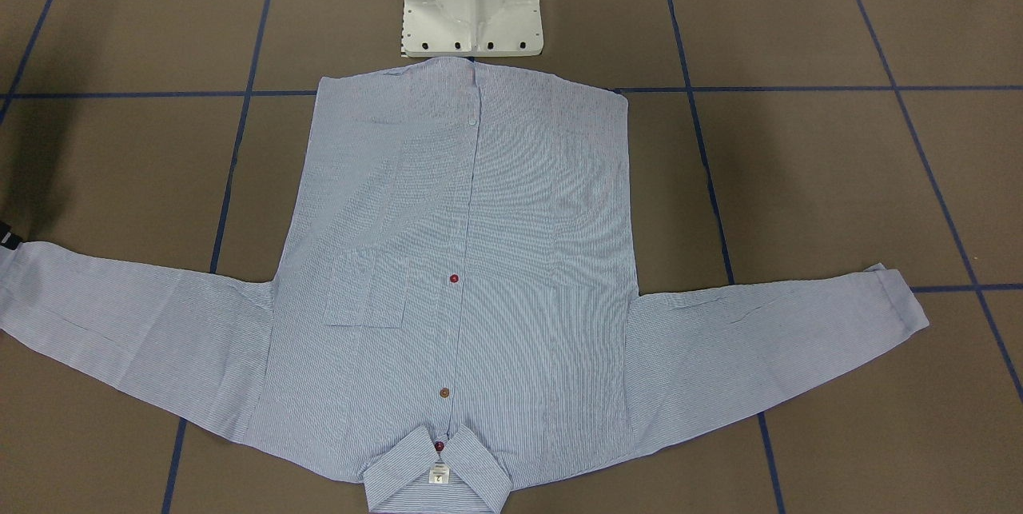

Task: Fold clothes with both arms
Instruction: 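Move the right gripper to the sleeve cuff nearest it and grasp it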

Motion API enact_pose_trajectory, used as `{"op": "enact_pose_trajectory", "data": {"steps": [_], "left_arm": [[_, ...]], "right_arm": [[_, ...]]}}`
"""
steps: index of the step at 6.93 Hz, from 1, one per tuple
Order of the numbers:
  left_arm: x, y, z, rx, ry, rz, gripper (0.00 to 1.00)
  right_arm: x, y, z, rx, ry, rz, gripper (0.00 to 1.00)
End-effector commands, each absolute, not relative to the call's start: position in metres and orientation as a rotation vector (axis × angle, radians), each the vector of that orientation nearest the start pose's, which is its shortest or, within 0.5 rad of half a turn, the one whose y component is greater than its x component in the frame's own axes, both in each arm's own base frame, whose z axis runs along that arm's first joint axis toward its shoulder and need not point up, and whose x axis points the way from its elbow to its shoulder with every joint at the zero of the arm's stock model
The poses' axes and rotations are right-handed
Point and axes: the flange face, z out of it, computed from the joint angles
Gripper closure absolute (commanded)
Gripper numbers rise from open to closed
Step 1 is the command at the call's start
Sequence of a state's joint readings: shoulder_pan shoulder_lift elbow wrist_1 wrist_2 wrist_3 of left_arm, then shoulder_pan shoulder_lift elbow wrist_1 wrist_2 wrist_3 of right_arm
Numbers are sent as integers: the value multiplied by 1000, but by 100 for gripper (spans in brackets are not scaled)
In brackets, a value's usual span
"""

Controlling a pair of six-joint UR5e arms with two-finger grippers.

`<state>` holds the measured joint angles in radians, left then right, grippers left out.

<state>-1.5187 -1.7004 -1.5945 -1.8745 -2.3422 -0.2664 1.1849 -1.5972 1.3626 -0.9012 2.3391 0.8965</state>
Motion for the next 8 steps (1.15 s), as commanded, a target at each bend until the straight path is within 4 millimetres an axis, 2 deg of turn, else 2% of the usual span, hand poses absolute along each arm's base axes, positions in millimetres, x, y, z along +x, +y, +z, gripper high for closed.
{"op": "enact_pose_trajectory", "data": {"steps": [1,3,4,5,6,8], "left_arm": [[-35,-566,543,320,814,-19,0],[-35,-565,546,333,813,-15,1],[-35,-566,546,333,812,-15,0],[-35,-565,547,331,812,-16,1],[-35,-565,548,331,811,-15,0],[-35,-565,548,331,811,-15,0]], "right_arm": [[-130,-480,700,-122,-855,303,38],[-133,-483,704,-127,-851,301,38],[-135,-488,700,-121,-854,300,41],[-136,-490,697,-116,-856,299,60],[-136,-491,692,-111,-863,297,100],[-136,-492,692,-107,-866,285,100]]}}
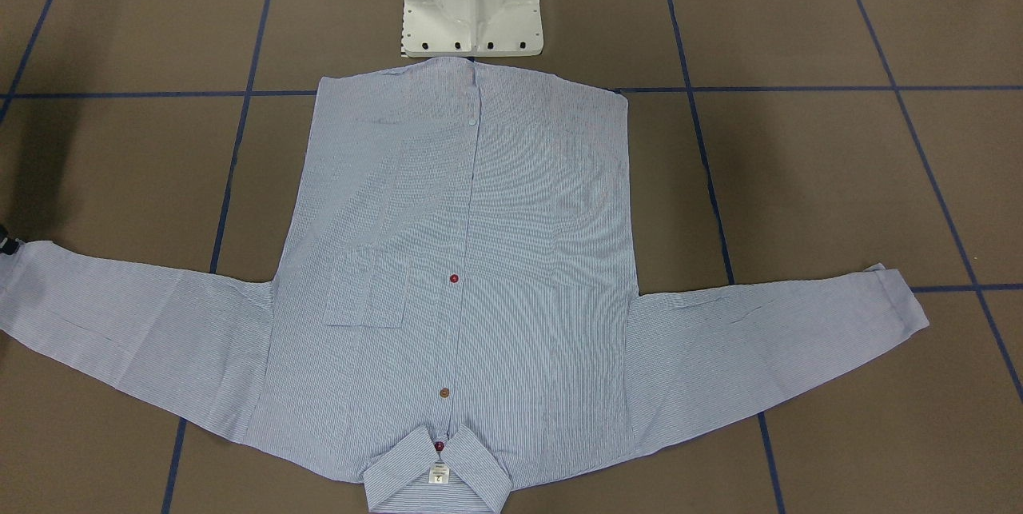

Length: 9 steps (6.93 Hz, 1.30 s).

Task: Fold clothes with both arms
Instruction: 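Move the right gripper to the sleeve cuff nearest it and grasp it, then carry the held cuff across the shirt and lay it near the collar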

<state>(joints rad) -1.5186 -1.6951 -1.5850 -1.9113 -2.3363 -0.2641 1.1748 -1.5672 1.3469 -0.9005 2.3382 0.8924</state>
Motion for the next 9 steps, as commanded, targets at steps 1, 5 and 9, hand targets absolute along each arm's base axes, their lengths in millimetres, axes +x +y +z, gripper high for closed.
{"op": "enact_pose_trajectory", "data": {"steps": [1,5,9], "left_arm": [[-35,-565,549,329,811,-15,1],[-35,-566,548,333,813,-13,1],[-35,-568,556,365,817,-2,1]], "right_arm": [[-130,-498,655,-60,-911,281,100],[-204,-581,462,14,-982,208,100],[-398,-643,239,-102,-1010,309,100]]}}
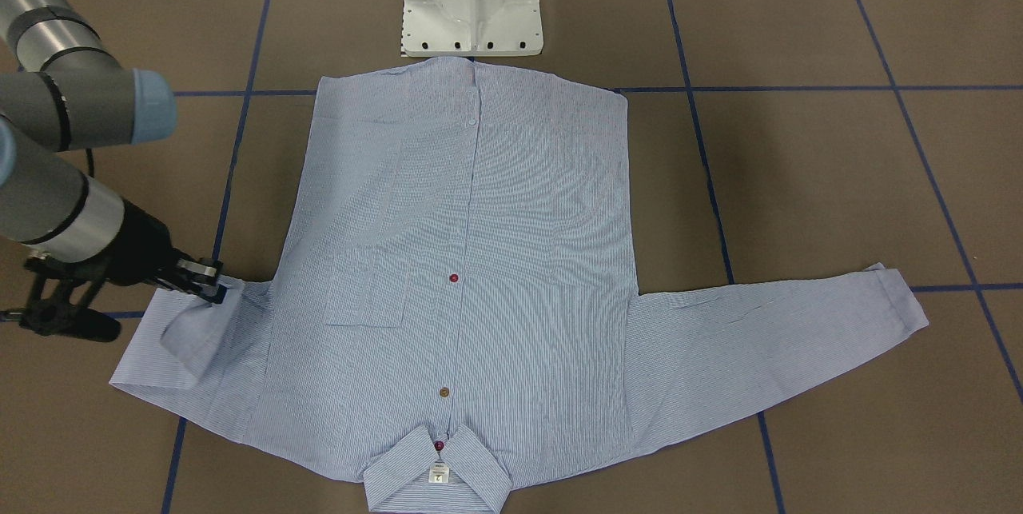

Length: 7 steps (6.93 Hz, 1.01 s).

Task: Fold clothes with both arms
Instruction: 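Carry the held cuff across the shirt and lay it near the collar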

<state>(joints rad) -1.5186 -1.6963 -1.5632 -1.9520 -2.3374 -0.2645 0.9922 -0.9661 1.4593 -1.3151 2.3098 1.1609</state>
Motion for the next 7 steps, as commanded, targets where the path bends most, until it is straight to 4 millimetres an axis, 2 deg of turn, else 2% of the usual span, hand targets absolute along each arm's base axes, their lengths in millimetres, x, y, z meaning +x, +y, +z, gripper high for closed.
{"op": "enact_pose_trajectory", "data": {"steps": [1,2,3,4,5,7], "left_arm": [[-35,-568,557,368,817,-1,0],[-33,-568,558,365,817,0,1],[-32,-568,558,364,818,0,0],[-31,-568,557,364,819,1,1],[-30,-568,560,359,818,2,0],[-29,-569,566,361,819,3,0]], "right_arm": [[-457,-637,188,-78,-999,341,100],[-497,-636,140,-68,-1005,326,100],[-533,-630,110,-51,-1037,321,100],[-561,-626,111,-22,-1099,407,100],[-581,-624,105,-3,-1100,424,100],[-586,-624,102,4,-1097,429,100]]}}
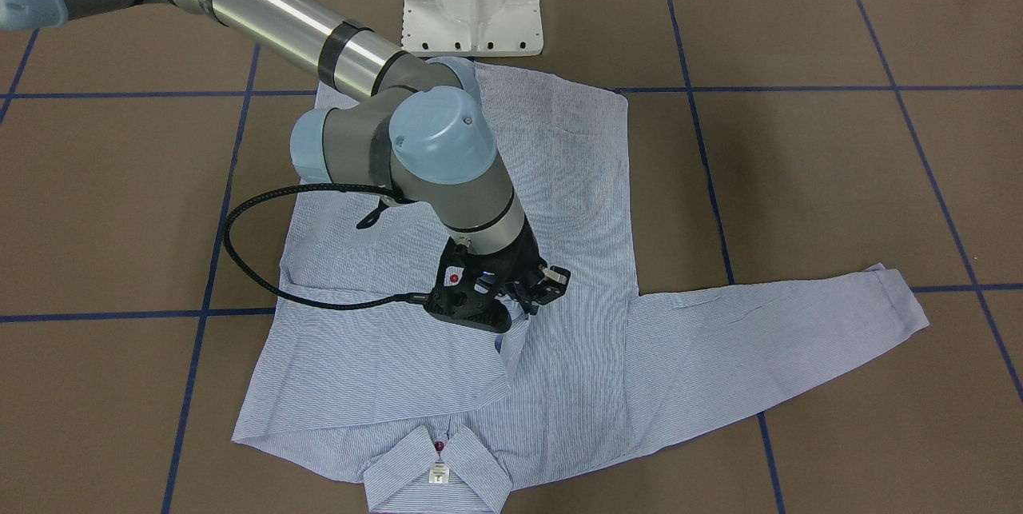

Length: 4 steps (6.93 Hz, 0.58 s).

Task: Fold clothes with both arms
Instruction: 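Carry the held cuff across the shirt and lay it near the collar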

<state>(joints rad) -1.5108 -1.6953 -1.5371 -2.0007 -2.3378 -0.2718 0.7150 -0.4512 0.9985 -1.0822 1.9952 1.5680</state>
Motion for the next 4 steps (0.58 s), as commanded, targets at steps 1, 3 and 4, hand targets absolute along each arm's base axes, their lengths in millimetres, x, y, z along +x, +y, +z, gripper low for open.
{"op": "enact_pose_trajectory", "data": {"steps": [1,3,4], "left_arm": [[-28,-570,567,369,821,6,1],[-27,-570,569,365,824,7,0],[-26,-570,576,353,822,4,0]], "right_arm": [[-593,-620,100,10,-1094,431,100],[-621,-596,83,50,-1095,452,0],[-636,-588,72,30,-1096,459,0]]}}
